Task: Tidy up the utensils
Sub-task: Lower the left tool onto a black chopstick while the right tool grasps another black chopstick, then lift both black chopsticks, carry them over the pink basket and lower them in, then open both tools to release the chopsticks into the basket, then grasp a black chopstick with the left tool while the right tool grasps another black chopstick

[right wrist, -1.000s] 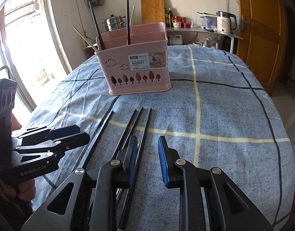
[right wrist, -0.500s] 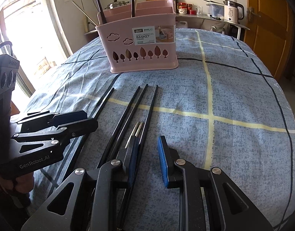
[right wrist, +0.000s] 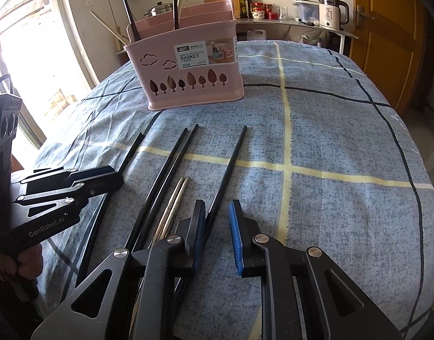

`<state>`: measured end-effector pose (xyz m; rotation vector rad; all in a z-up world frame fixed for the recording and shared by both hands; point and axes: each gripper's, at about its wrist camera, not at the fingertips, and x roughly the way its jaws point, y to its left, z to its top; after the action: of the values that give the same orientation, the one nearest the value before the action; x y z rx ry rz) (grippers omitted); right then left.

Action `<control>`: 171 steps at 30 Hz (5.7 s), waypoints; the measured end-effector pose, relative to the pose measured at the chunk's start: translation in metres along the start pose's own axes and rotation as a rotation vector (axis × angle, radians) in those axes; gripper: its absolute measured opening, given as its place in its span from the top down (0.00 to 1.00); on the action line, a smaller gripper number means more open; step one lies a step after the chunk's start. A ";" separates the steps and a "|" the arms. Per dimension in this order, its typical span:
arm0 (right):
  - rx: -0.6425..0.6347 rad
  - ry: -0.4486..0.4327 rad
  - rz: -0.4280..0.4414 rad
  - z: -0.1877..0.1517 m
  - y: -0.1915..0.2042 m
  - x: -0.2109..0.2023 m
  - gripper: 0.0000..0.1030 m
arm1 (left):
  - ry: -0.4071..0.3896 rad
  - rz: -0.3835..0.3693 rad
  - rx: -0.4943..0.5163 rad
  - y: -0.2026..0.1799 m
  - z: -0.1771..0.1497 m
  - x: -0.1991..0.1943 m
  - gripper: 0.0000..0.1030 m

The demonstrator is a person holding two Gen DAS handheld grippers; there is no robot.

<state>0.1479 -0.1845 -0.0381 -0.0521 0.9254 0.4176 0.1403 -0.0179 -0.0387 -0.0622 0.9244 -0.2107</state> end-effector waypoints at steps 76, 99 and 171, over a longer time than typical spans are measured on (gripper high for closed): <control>-0.078 -0.392 0.006 0.097 0.019 -0.114 0.95 | -0.341 -0.083 0.075 -0.001 0.093 -0.140 0.95; -0.145 -0.531 0.075 0.182 0.052 -0.127 0.95 | -0.489 -0.076 0.050 0.025 0.187 -0.182 0.95; -0.020 -0.326 0.033 0.030 0.015 -0.086 0.87 | -0.331 -0.082 -0.039 0.017 0.030 -0.104 0.74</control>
<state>0.1200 -0.1918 0.0496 0.0127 0.6010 0.4505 0.1064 0.0193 0.0582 -0.1668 0.5961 -0.2501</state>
